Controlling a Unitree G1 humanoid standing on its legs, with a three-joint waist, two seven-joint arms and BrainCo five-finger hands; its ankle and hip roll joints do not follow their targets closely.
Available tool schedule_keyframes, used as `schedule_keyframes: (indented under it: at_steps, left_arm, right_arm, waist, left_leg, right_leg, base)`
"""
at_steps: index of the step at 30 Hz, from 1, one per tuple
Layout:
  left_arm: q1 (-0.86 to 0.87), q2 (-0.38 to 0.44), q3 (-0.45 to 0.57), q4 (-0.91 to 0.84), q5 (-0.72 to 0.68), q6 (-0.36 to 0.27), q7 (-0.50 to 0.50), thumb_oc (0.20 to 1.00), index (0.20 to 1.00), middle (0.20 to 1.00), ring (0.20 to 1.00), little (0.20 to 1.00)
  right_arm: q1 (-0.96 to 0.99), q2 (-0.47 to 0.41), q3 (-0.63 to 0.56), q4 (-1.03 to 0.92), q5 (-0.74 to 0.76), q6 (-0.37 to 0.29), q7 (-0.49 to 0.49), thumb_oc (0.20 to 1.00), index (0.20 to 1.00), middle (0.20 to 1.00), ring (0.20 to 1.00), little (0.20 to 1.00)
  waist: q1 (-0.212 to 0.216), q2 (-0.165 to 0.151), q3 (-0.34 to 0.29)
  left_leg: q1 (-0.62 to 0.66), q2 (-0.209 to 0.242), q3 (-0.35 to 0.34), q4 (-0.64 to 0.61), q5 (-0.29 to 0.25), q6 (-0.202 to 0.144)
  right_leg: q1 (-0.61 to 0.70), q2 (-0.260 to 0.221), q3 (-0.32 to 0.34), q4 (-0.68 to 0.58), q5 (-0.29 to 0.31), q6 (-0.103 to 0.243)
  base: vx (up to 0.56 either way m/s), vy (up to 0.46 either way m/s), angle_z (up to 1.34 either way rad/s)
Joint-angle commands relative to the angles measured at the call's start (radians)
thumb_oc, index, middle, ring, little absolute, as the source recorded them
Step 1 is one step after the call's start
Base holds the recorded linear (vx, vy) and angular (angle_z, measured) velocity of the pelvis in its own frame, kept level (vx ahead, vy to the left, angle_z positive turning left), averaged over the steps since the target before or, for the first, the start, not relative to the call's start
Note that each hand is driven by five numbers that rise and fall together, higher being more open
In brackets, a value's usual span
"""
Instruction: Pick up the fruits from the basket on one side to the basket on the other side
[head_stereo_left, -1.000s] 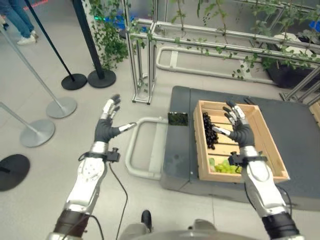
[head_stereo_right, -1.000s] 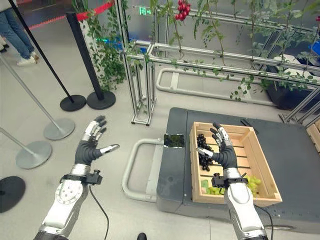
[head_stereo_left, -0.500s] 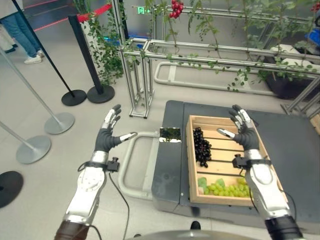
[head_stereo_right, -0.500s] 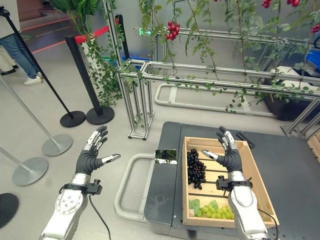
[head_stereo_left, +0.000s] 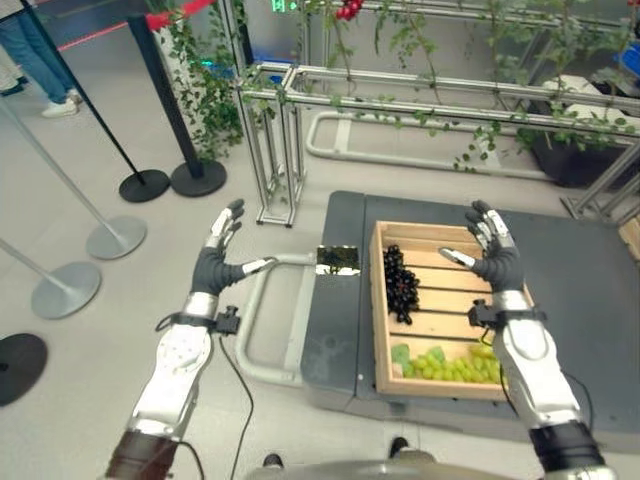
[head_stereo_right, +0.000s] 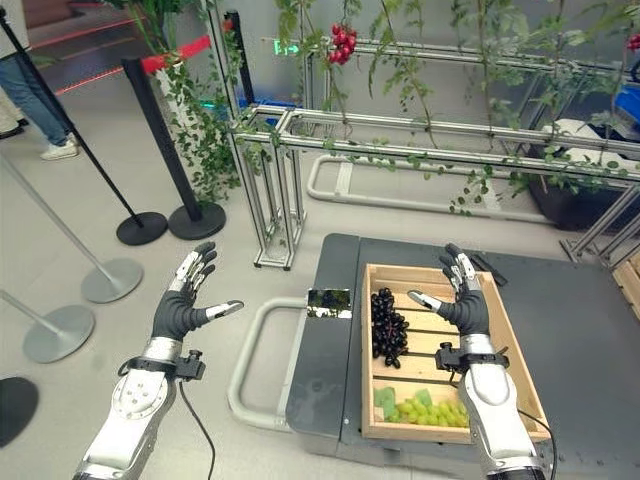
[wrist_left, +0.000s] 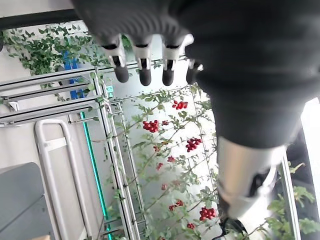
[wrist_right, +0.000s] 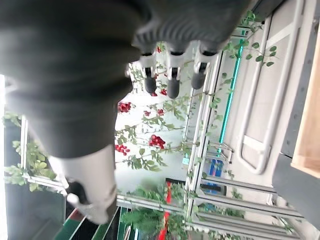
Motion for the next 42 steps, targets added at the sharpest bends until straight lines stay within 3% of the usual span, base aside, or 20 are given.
schedule_keyframes:
  at_steps: [1,3,4,5,6,8,9,11,12,13,14,15,16,17,18,20,21,24,30,42]
  left_arm:
    - [-0.015,0.052,0.035,-0.079,-0.039,-0.056,0.020,1.000,1.000,1.000,1.000,1.000]
    - [-0.015,0.051,0.037,-0.077,-0.042,-0.056,0.027,1.000,1.000,1.000,1.000,1.000]
    - [-0.017,0.054,0.048,-0.061,-0.051,-0.058,0.044,1.000,1.000,1.000,1.000,1.000]
    - [-0.018,0.054,0.048,-0.060,-0.051,-0.059,0.044,1.000,1.000,1.000,1.000,1.000]
    - [-0.016,0.054,0.058,-0.064,-0.045,-0.056,0.044,1.000,1.000,1.000,1.000,1.000]
    - [0.010,0.049,0.078,-0.085,-0.044,-0.055,0.042,1.000,1.000,1.000,1.000,1.000]
    - [0.018,0.042,0.080,-0.086,-0.050,-0.055,0.040,1.000,1.000,1.000,1.000,1.000]
    - [0.004,0.016,0.055,-0.064,-0.092,-0.054,0.039,1.000,1.000,1.000,1.000,1.000]
    - [-0.003,0.010,0.047,-0.059,-0.097,-0.049,0.030,1.000,1.000,1.000,1.000,1.000]
    - [-0.006,0.014,0.039,-0.060,-0.085,-0.051,0.016,1.000,1.000,1.000,1.000,1.000]
    - [0.000,0.015,0.036,-0.067,-0.083,-0.053,0.009,1.000,1.000,1.000,1.000,1.000]
    - [0.004,0.003,0.030,-0.067,-0.104,-0.055,-0.006,1.000,1.000,1.000,1.000,1.000]
    - [0.004,0.003,0.029,-0.067,-0.106,-0.055,-0.008,1.000,1.000,1.000,1.000,1.000]
    - [0.001,0.005,0.022,-0.068,-0.089,-0.050,-0.018,1.000,1.000,1.000,1.000,1.000]
    - [0.002,0.005,0.021,-0.069,-0.089,-0.050,-0.017,1.000,1.000,1.000,1.000,1.000]
    - [0.004,-0.006,0.017,-0.073,-0.087,-0.055,-0.006,1.000,1.000,1.000,1.000,1.000]
    - [0.006,-0.011,0.018,-0.070,-0.085,-0.055,0.003,1.000,1.000,1.000,1.000,1.000]
    - [-0.010,-0.023,-0.003,-0.060,-0.089,-0.052,0.000,1.000,1.000,1.000,1.000,1.000]
    - [0.014,-0.042,-0.008,-0.063,-0.116,-0.038,-0.022,1.000,1.000,1.000,1.000,1.000]
    - [0.031,-0.051,0.000,-0.075,-0.164,-0.030,-0.055,1.000,1.000,1.000,1.000,1.000]
  right_arm:
    - [-0.076,-0.009,-0.002,-0.065,-0.039,-0.045,-0.041,1.000,1.000,1.000,1.000,1.000]
    - [-0.078,-0.009,0.002,-0.071,-0.042,-0.046,-0.042,1.000,1.000,1.000,1.000,1.000]
    - [-0.066,-0.021,0.005,-0.081,-0.036,-0.044,-0.028,1.000,1.000,1.000,1.000,1.000]
    - [-0.067,-0.021,0.005,-0.081,-0.035,-0.044,-0.028,1.000,1.000,1.000,1.000,1.000]
    - [-0.064,-0.026,0.007,-0.085,-0.026,-0.048,-0.014,1.000,1.000,1.000,1.000,1.000]
    - [-0.073,-0.030,0.018,-0.075,0.000,-0.056,-0.014,1.000,1.000,1.000,1.000,1.000]
    - [-0.073,-0.037,0.023,-0.074,0.005,-0.061,-0.013,1.000,1.000,1.000,1.000,1.000]
    - [-0.072,-0.056,0.021,-0.084,0.007,-0.064,-0.025,1.000,1.000,1.000,1.000,1.000]
    - [-0.071,-0.067,0.016,-0.097,0.014,-0.063,-0.028,1.000,1.000,1.000,1.000,1.000]
    - [-0.071,-0.075,0.019,-0.103,0.025,-0.063,-0.021,1.000,1.000,1.000,1.000,1.000]
    - [-0.074,-0.079,0.027,-0.106,0.029,-0.058,-0.011,1.000,1.000,1.000,1.000,1.000]
    - [-0.065,-0.088,0.029,-0.103,0.030,-0.053,-0.001,1.000,1.000,1.000,1.000,1.000]
    - [-0.064,-0.088,0.028,-0.104,0.030,-0.053,-0.001,1.000,1.000,1.000,1.000,1.000]
    - [-0.055,-0.084,0.015,-0.098,0.030,-0.048,0.002,1.000,1.000,1.000,1.000,1.000]
    - [-0.053,-0.084,0.014,-0.098,0.030,-0.048,0.002,1.000,1.000,1.000,1.000,1.000]
    - [-0.057,-0.073,0.017,-0.089,0.032,-0.052,-0.004,1.000,1.000,1.000,1.000,1.000]
    - [-0.058,-0.066,0.022,-0.075,0.023,-0.051,-0.008,1.000,1.000,1.000,1.000,1.000]
    - [-0.029,-0.049,0.005,-0.081,0.025,-0.054,-0.009,1.000,1.000,1.000,1.000,1.000]
    - [0.027,-0.016,0.021,-0.069,0.061,-0.044,0.023,1.000,1.000,1.000,1.000,1.000]
    - [0.068,-0.003,0.034,-0.076,0.053,-0.037,0.066,1.000,1.000,1.000,1.000,1.000]
  waist:
    - [0.012,-0.024,-0.031]
    - [0.010,-0.029,-0.031]
    - [-0.008,-0.027,-0.026]
    - [-0.006,-0.024,-0.026]
    - [-0.002,-0.027,-0.024]
    - [0.008,-0.013,-0.007]
    - [0.002,0.001,-0.002]
    - [-0.024,-0.002,0.013]
    - [-0.043,-0.019,0.016]
    - [-0.037,-0.027,0.017]
    - [-0.029,-0.029,0.018]
    - [-0.022,-0.036,0.023]
    - [-0.024,-0.035,0.022]
    - [-0.025,-0.033,0.020]
    - [-0.027,-0.032,0.020]
    - [-0.007,-0.021,0.020]
    - [-0.015,-0.015,0.009]
    - [-0.041,-0.007,-0.015]
    - [-0.046,-0.002,-0.058]
    - [-0.040,-0.019,-0.069]
  left_leg:
    - [-0.082,0.075,-0.012,0.126,-0.023,-0.002]
    - [-0.093,0.093,-0.017,0.134,-0.020,-0.011]
    - [-0.083,0.149,-0.034,0.127,0.001,-0.025]
    - [-0.084,0.154,-0.032,0.124,0.005,-0.028]
    - [-0.081,0.186,-0.049,0.114,0.049,-0.039]
    - [-0.077,0.251,-0.075,0.081,0.176,-0.067]
    - [-0.087,0.302,-0.086,0.031,0.287,-0.093]
    - [-0.127,0.337,0.012,0.019,0.376,-0.088]
    - [-0.123,0.330,0.068,0.057,0.339,-0.074]
    - [-0.126,0.289,0.045,0.117,0.282,-0.054]
    - [-0.126,0.236,0.005,0.158,0.240,-0.045]
    - [-0.153,0.134,-0.018,0.246,0.157,-0.029]
    - [-0.157,0.133,-0.020,0.256,0.150,-0.027]
    - [-0.182,0.080,0.008,0.288,0.127,-0.020]
    - [-0.184,0.079,0.005,0.292,0.123,-0.019]
    - [-0.198,-0.030,-0.070,0.283,0.080,-0.005]
    - [-0.149,-0.021,-0.074,0.214,0.053,0.017]
    - [-0.096,0.010,-0.020,0.122,0.085,-0.002]
    - [0.018,0.000,0.017,-0.053,0.063,0.009]
    - [0.039,-0.010,0.026,-0.064,0.050,0.021]
  right_leg:
    - [0.083,-0.039,-0.002,-0.026,0.120,0.018]
    - [0.092,-0.027,0.031,-0.015,0.105,0.026]
    - [0.086,0.053,0.110,0.037,-0.079,0.028]
    - [0.078,0.058,0.114,0.047,-0.082,0.024]
    - [0.073,0.103,0.120,0.058,-0.144,0.005]
    - [0.049,0.170,0.085,0.110,-0.202,-0.028]
    - [0.047,0.216,0.066,0.115,-0.220,-0.047]
    - [0.048,0.236,0.023,0.114,-0.220,-0.069]
    - [0.052,0.237,0.006,0.099,-0.215,-0.084]
    - [0.060,0.248,0.005,0.051,-0.186,-0.096]
    - [0.066,0.253,0.006,0.027,-0.177,-0.100]
    - [0.087,0.264,-0.006,-0.036,-0.154,-0.113]
    - [0.092,0.263,-0.009,-0.043,-0.152,-0.111]
    - [0.109,0.282,-0.022,-0.085,-0.142,-0.121]
    - [0.113,0.282,-0.025,-0.090,-0.141,-0.120]
    - [0.115,0.298,-0.009,-0.096,-0.133,-0.125]
    - [0.110,0.306,-0.010,-0.089,-0.128,-0.121]
    - [0.125,0.301,-0.044,-0.135,-0.107,-0.107]
    - [0.146,0.274,-0.064,-0.218,-0.041,-0.077]
    - [0.166,0.251,-0.078,-0.232,-0.025,-0.061]
  base:
    - [-0.05,-0.473,-0.27]
    - [-0.05,-0.457,-0.33]
    - [-0.04,-0.450,-0.29]
    - [-0.03,-0.479,-0.16]
    - [-0.06,-0.407,0.04]
    - [-0.12,-0.590,-0.08]
    - [-0.16,-0.531,-0.30]
    - [-0.20,-0.506,-0.07]
    - [-0.22,-0.532,0.55]
    - [-0.18,-0.475,0.50]
    - [-0.21,-0.505,0.08]
    - [-0.13,-0.317,-0.24]
    - [-0.15,-0.347,-0.05]
    - [-0.05,-0.120,0.38]
    - [-0.09,-0.167,0.37]
    - [-0.04,-0.046,0.03]
    - [-0.01,-0.005,-0.24]
    - [-0.02,0.027,-0.21]
    - [0.00,0.081,0.12]
    - [0.01,0.031,0.02]
